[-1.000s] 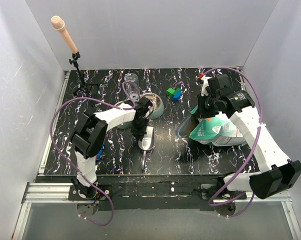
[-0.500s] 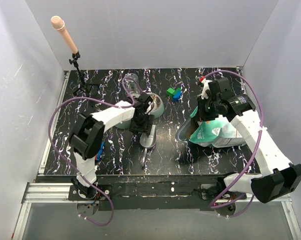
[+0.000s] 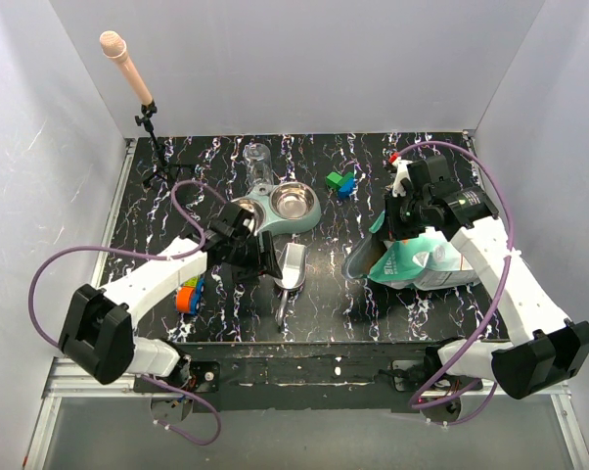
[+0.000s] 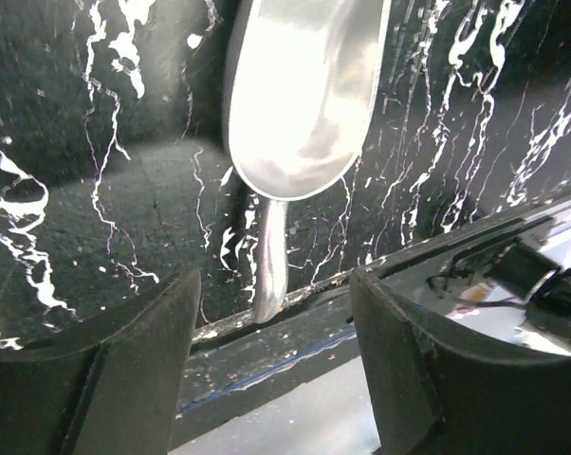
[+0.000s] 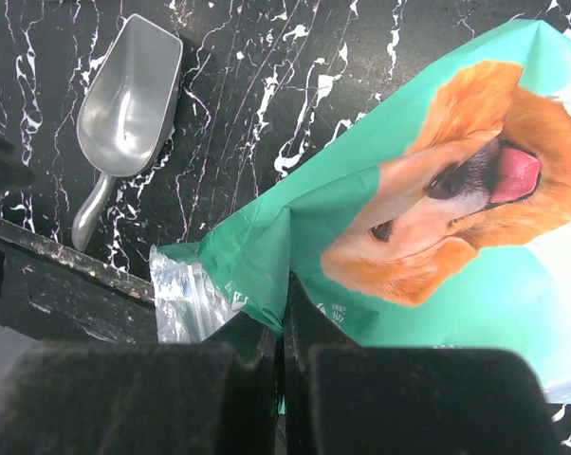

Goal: Serve the pet food

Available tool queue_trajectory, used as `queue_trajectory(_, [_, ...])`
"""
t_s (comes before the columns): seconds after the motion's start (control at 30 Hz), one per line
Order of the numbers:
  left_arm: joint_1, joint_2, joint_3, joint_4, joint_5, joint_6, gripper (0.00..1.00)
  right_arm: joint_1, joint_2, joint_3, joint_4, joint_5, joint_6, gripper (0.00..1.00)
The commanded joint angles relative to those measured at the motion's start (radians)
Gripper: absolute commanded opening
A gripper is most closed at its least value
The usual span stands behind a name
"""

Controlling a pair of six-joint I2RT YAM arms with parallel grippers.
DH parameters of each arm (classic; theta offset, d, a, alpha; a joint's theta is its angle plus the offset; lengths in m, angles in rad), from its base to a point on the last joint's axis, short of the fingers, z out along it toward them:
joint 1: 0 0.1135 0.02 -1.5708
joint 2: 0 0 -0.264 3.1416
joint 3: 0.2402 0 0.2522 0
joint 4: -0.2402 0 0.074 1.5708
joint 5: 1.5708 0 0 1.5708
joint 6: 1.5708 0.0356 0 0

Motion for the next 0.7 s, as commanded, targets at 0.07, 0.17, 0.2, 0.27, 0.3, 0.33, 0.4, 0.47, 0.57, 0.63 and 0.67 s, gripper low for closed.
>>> queue_trajectory(0.07, [0.051, -0.19, -0.302, 0.441, 0.113, -0.363, 0.68, 0.002, -0.053, 0.023, 0.051, -0.086, 0.009, 0.01])
queue_trajectory(0.17, [0.037, -0.302, -0.469, 0.564, 0.06, -0.523, 0.7, 0.002, -0.066, 0.012, 0.055, -0.11, 0.02, 0.01])
queue_trajectory(0.2, [0.031, -0.331, -0.503, 0.563, 0.042, -0.536, 0.7, 0.002, -0.07, 0.011, 0.057, -0.12, 0.026, 0.01])
queue_trajectory(0.27, [0.024, -0.394, -0.558, 0.562, 0.025, -0.554, 0.7, 0.002, -0.076, 0.008, 0.057, -0.14, 0.037, 0.01])
queue_trajectory(0.3, [0.013, -0.42, -0.592, 0.571, 0.017, -0.565, 0.7, 0.003, -0.079, 0.006, 0.057, -0.147, 0.04, 0.01])
queue_trajectory(0.33, [0.004, -0.435, -0.626, 0.59, 0.018, -0.582, 0.7, 0.003, -0.082, 0.005, 0.057, -0.15, 0.038, 0.01])
queue_trajectory(0.4, [-0.019, -0.451, -0.704, 0.682, 0.029, -0.629, 0.7, 0.006, -0.085, 0.003, 0.057, -0.15, 0.038, 0.01])
queue_trajectory(0.47, [-0.073, -0.452, -0.756, 0.791, 0.009, -0.663, 0.71, 0.008, -0.086, 0.001, 0.057, -0.153, 0.043, 0.01])
queue_trajectory(0.57, [-0.139, -0.414, -0.772, 0.854, -0.047, -0.668, 0.72, 0.008, -0.097, 0.003, 0.055, -0.154, 0.043, 0.01])
queue_trajectory(0.63, [-0.142, -0.362, -0.789, 0.923, -0.048, -0.674, 0.72, 0.008, -0.105, 0.003, 0.052, -0.147, 0.043, 0.01])
queue_trajectory(0.67, [-0.144, -0.335, -0.792, 0.958, -0.048, -0.674, 0.71, 0.008, -0.105, 0.005, 0.048, -0.143, 0.041, 0.01])
